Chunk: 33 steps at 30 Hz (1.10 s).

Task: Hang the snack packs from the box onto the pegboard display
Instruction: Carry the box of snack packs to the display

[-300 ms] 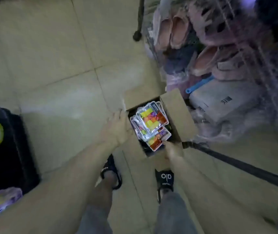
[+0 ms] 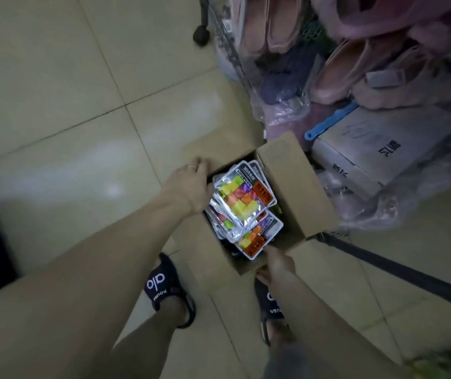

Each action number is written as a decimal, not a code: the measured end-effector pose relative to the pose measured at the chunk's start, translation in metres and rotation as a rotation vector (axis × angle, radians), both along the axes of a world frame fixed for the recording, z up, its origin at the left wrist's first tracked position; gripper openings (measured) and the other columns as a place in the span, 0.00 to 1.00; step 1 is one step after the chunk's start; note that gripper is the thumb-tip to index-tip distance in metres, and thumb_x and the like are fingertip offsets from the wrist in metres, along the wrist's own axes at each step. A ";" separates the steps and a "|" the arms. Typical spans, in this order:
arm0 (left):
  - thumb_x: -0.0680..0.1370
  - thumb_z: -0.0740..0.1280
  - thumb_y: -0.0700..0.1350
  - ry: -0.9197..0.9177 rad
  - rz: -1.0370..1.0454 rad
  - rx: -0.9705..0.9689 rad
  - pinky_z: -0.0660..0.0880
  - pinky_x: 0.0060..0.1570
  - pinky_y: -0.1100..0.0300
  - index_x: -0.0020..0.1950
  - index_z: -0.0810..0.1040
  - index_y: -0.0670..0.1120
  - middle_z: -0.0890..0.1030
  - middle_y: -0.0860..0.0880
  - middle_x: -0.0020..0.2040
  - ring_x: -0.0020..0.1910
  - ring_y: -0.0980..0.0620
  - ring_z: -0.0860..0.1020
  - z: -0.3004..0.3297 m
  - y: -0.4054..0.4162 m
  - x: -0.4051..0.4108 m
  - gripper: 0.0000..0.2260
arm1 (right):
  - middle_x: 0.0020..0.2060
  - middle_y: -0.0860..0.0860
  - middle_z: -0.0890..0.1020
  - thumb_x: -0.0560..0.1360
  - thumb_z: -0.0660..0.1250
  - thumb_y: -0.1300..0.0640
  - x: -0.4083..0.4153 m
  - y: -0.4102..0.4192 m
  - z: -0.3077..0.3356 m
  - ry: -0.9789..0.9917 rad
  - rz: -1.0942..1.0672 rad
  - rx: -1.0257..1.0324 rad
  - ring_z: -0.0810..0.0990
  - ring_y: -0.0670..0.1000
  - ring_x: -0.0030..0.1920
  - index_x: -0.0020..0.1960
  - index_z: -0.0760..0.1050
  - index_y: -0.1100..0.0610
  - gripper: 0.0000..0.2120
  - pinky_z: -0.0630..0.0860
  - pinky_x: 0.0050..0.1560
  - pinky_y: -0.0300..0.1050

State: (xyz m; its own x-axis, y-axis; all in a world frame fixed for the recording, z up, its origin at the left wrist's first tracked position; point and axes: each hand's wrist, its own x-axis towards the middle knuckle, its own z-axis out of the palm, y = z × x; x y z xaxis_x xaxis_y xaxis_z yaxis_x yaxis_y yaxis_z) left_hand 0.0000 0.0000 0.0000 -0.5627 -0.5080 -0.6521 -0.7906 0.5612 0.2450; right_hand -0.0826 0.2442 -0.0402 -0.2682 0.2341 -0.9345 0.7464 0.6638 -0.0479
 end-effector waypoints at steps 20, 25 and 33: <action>0.83 0.61 0.42 -0.165 0.083 0.089 0.75 0.55 0.51 0.62 0.77 0.41 0.81 0.38 0.62 0.62 0.37 0.80 0.024 -0.003 0.055 0.11 | 0.44 0.60 0.82 0.75 0.68 0.50 -0.022 -0.022 0.068 0.304 0.554 0.057 0.79 0.62 0.48 0.47 0.81 0.62 0.14 0.70 0.45 0.47; 0.82 0.61 0.42 -0.156 0.349 0.138 0.76 0.53 0.50 0.57 0.78 0.41 0.83 0.37 0.59 0.59 0.37 0.81 0.130 -0.015 0.125 0.09 | 0.37 0.58 0.80 0.77 0.65 0.59 -0.008 -0.075 0.161 0.329 0.919 -0.002 0.79 0.62 0.43 0.37 0.75 0.60 0.10 0.73 0.43 0.51; 0.80 0.61 0.43 -0.083 0.696 0.093 0.71 0.40 0.55 0.48 0.78 0.45 0.85 0.41 0.52 0.52 0.38 0.82 0.343 -0.086 0.247 0.06 | 0.47 0.62 0.84 0.80 0.62 0.54 0.060 -0.231 0.376 0.443 1.294 -0.086 0.82 0.64 0.49 0.36 0.69 0.58 0.14 0.68 0.42 0.46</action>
State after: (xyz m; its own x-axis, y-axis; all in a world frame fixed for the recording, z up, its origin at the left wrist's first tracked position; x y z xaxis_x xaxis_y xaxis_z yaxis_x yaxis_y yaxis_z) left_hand 0.2472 -0.0856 0.3432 -0.0738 -0.6717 -0.7371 -0.9764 -0.1019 0.1906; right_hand -0.0222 0.0128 0.3355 -0.5265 -0.4635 -0.7127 -0.4866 0.8517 -0.1944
